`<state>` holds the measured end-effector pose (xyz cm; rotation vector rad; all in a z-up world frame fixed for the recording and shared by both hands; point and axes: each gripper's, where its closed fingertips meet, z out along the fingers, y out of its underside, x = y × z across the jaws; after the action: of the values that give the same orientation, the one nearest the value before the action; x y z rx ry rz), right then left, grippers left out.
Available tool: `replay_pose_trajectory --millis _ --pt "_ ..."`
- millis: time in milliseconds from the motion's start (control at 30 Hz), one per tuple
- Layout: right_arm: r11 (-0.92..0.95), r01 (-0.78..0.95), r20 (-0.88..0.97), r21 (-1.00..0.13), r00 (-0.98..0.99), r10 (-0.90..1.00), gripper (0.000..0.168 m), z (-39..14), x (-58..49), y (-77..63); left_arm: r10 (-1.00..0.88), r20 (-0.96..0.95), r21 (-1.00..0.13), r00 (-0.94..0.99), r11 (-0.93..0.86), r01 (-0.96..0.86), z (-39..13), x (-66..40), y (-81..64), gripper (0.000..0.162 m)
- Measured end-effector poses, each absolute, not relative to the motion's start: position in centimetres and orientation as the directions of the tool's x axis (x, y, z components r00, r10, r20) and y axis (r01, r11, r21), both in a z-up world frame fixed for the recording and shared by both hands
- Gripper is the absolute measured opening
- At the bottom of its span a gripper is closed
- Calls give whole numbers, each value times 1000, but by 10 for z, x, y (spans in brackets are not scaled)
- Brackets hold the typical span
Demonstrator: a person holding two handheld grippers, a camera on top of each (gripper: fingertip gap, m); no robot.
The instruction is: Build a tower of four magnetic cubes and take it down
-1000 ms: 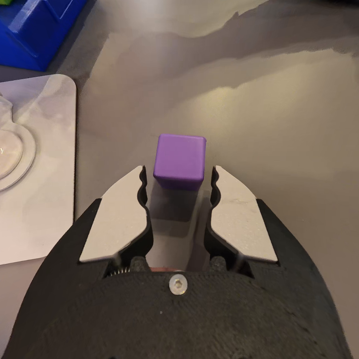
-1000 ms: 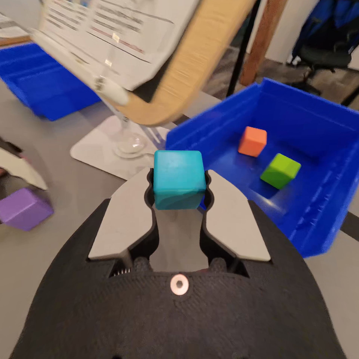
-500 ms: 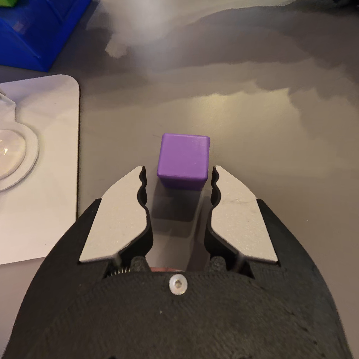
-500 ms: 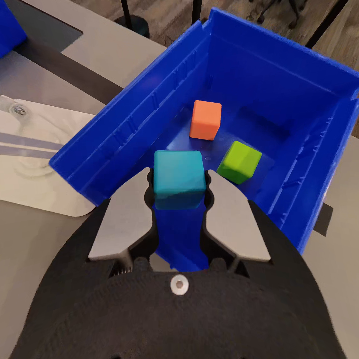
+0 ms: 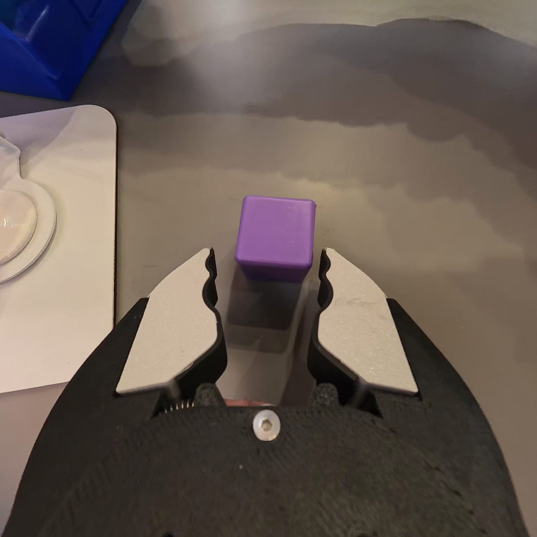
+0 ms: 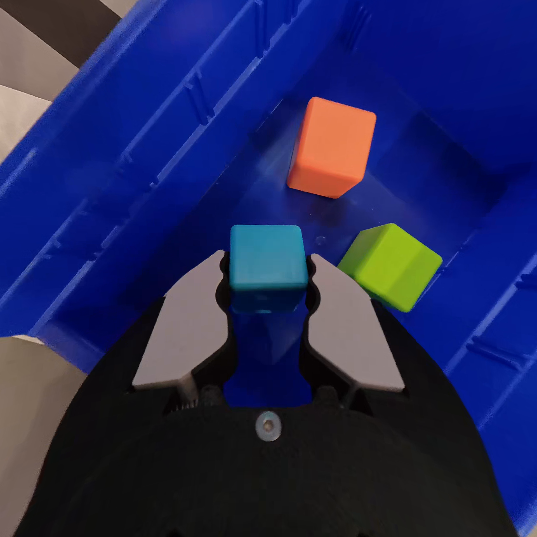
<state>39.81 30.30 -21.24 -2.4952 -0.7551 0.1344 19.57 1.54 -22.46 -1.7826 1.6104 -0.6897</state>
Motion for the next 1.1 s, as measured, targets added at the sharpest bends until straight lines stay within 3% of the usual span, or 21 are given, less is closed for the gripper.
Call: replay_pose_trajectory --millis 367,467,633,933,1100 --pt "-727 540 92 -424 825 558 52 -223 400 296 -993 -29 -739 112 -54 -672 -228 196 15 68" --pt "-749 554 120 -363 825 552 78 -230 408 290 -993 -29 -742 115 -56 -668 -227 196 16 68" --pt "-728 510 104 -459 844 526 84 -207 405 287 -992 -25 -751 120 -61 -657 -224 197 17 69" --pt "-619 441 130 -650 867 480 76 -139 427 251 -990 -31 -775 138 -63 -628 -212 194 20 74" --pt "-517 415 156 -749 868 471 71 -105 445 205 -985 -47 -801 165 -61 -595 -199 188 27 66"
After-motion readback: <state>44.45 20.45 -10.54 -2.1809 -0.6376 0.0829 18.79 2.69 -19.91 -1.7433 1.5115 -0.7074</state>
